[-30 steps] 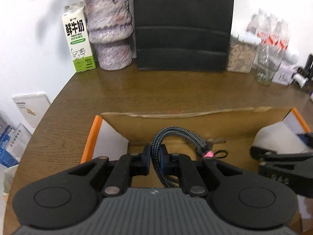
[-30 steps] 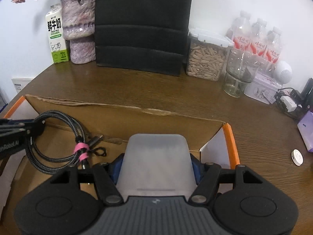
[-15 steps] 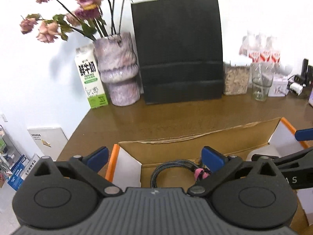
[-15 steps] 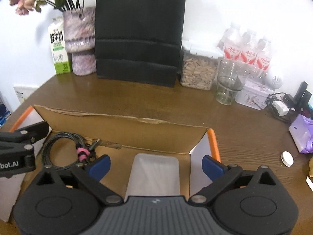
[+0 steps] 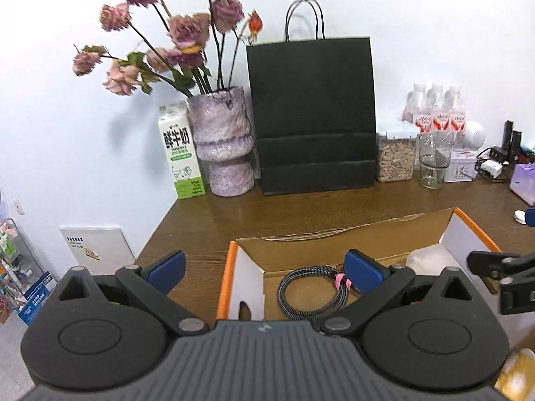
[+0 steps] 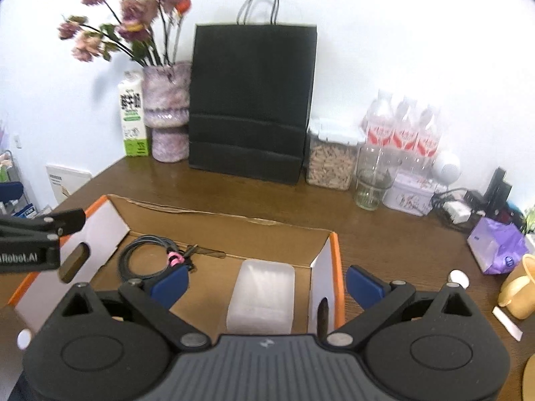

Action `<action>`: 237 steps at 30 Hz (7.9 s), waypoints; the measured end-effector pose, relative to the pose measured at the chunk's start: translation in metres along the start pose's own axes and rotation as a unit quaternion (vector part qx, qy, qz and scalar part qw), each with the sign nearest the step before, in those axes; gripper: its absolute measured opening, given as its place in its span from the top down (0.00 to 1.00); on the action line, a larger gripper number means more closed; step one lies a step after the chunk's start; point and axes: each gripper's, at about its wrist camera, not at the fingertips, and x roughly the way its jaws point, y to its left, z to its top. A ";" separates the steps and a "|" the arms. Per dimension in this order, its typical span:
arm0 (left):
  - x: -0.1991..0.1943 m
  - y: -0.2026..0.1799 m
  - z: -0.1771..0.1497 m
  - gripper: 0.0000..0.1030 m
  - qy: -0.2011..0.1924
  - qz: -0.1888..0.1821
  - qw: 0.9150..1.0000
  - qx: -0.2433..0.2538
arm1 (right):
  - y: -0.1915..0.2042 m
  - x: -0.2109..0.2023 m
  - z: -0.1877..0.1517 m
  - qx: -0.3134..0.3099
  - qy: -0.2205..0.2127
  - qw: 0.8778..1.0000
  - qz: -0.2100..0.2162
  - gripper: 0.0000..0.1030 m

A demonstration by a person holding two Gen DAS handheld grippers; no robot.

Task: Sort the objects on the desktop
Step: 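Carry both into the cardboard box and open both tools to release them, then grasp the thin black cable with the right tool while the left tool grasps the navy pouch, then carry the cable and pouch into the cardboard box and release both, then grasp the crumpled white tissue with the left tool while the right tool grasps the iridescent bath puff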

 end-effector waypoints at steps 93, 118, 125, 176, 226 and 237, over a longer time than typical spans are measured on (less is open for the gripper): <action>-0.070 0.036 -0.165 0.39 0.084 -0.106 0.985 -0.110 | 0.047 -0.113 -0.172 -0.053 -0.123 0.989 0.070 0.58; -0.073 0.022 -0.083 0.39 -0.020 -0.100 0.991 -0.090 | 0.051 -0.103 -0.085 -0.028 -0.197 0.977 0.074 0.58; -0.031 0.009 -0.060 0.39 -0.022 -0.082 0.993 -0.081 | 0.053 -0.058 -0.056 -0.019 -0.176 0.982 0.064 0.58; 0.019 -0.023 -0.080 0.00 -0.051 0.058 0.997 -0.011 | 0.040 0.004 -0.067 0.015 -0.133 0.990 0.041 0.00; -0.106 0.042 -0.102 0.00 -0.103 0.012 0.993 -0.064 | 0.008 -0.118 -0.126 0.006 -0.128 0.991 0.028 0.00; -0.136 0.043 -0.189 0.00 -0.052 -0.021 0.996 -0.068 | 0.021 -0.147 -0.201 0.012 -0.104 0.993 0.061 0.00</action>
